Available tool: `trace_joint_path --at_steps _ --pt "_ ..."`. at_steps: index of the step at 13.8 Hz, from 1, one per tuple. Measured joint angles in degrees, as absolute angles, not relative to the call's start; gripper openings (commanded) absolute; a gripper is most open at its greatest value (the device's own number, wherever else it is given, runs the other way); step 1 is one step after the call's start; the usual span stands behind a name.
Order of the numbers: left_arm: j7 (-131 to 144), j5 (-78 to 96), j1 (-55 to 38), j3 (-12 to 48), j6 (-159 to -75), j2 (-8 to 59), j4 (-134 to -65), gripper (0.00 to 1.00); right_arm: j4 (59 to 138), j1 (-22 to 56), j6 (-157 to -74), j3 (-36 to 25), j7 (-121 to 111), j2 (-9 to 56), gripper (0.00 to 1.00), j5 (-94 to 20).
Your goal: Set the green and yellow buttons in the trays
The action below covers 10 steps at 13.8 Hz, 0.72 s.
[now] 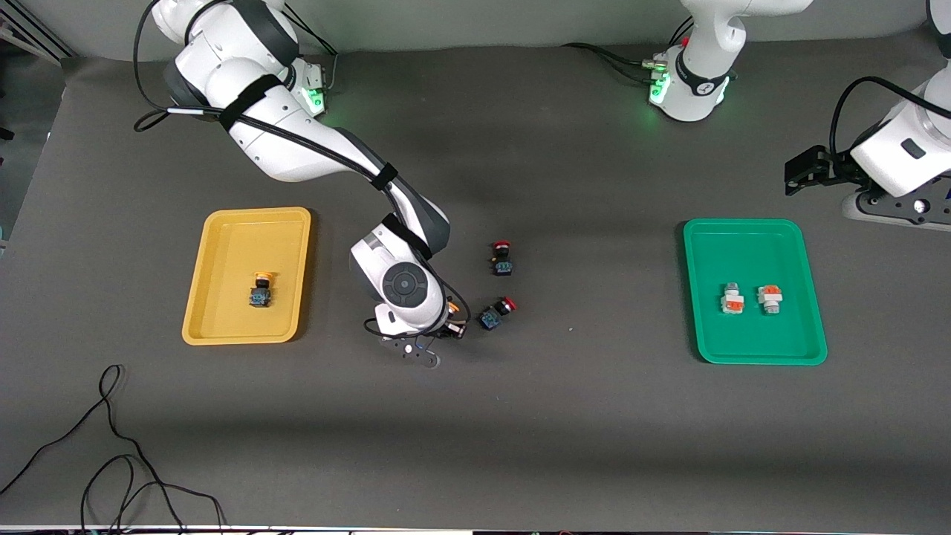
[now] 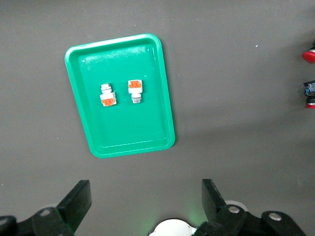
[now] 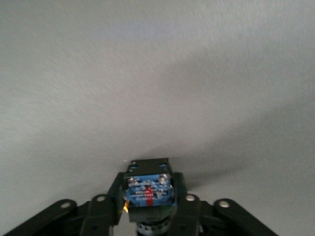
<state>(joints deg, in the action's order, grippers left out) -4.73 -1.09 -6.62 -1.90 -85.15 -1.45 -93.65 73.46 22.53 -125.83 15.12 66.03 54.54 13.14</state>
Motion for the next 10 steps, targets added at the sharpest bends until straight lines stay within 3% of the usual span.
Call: trace_joint_path --at_steps 2,4,10 --pt "-4.7 -0.9 -6.2 -1.7 -85.2 -1.5 -93.6 1.00 72.3 21.8 -122.6 14.8 65.7 52.7 0.00 13.2" --pt "-4.7 -0.9 -6.1 -1.5 -85.2 -1.5 -93.6 1.00 71.5 20.1 -114.2 14.7 62.3 48.5 0.00 13.0" --pt "-4.7 -0.9 -5.9 -1.4 -85.5 -1.5 -93.6 1.00 73.8 9.5 -88.6 14.6 36.0 27.0 0.00 6.0"
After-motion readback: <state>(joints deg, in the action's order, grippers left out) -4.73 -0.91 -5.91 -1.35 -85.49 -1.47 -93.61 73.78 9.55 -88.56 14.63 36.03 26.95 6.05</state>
